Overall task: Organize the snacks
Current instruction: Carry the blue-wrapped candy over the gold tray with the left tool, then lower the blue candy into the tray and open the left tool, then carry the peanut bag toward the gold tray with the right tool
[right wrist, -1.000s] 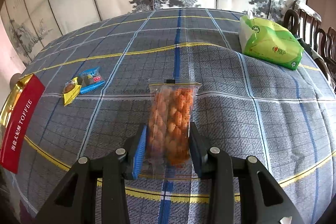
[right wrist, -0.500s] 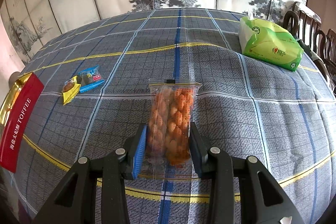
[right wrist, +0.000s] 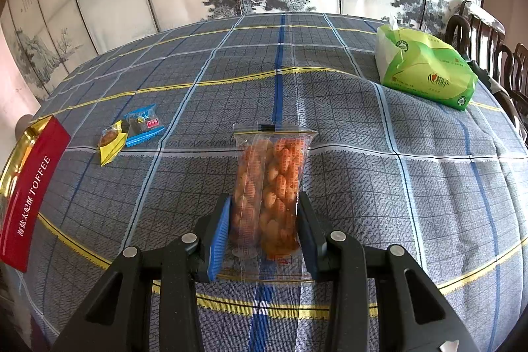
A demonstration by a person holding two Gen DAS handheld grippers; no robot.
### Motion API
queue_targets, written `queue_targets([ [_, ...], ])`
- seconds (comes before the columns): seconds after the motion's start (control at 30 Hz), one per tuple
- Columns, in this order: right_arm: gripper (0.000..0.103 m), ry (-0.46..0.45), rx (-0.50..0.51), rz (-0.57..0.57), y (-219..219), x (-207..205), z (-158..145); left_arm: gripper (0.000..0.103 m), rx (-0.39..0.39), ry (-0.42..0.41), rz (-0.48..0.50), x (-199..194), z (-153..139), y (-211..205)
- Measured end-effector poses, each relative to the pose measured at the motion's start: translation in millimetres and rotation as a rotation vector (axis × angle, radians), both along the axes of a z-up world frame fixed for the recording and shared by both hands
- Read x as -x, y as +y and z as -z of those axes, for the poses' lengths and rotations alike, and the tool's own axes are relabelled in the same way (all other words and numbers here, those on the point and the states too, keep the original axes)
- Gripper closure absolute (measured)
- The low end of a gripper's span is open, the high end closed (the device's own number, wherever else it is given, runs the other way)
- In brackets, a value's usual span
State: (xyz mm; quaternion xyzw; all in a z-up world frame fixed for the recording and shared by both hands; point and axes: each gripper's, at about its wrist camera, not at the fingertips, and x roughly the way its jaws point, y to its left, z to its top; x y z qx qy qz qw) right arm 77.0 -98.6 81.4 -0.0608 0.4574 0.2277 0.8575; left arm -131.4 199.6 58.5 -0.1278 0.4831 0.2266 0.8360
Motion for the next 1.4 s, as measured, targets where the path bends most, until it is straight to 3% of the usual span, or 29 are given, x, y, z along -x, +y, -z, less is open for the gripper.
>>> queue_targets([
  [0.23,0.067,0.001,-0.002,0.001,1,0,0,0.076,0.008,0.007,-0.004,-16,6,14],
  [0.6,0.067,0.000,0.001,0.000,1,0,0,0.075,-0.052,-0.005,0.019,-33,11,17],
  [0.8,0.067,0.000,0.000,0.000,1,0,0,0.075,-0.024,-0.012,-0.001,-38,11,29],
  [1.3,0.067,-0.001,0.001,0.000,2,0,0,0.071,-0.157,-0.039,-0.045,-26,-9,12],
  [1.4,0.067,0.000,-0.002,-0.003,2,1,0,0.064,-0.188,-0.060,-0.065,-18,-18,8],
])
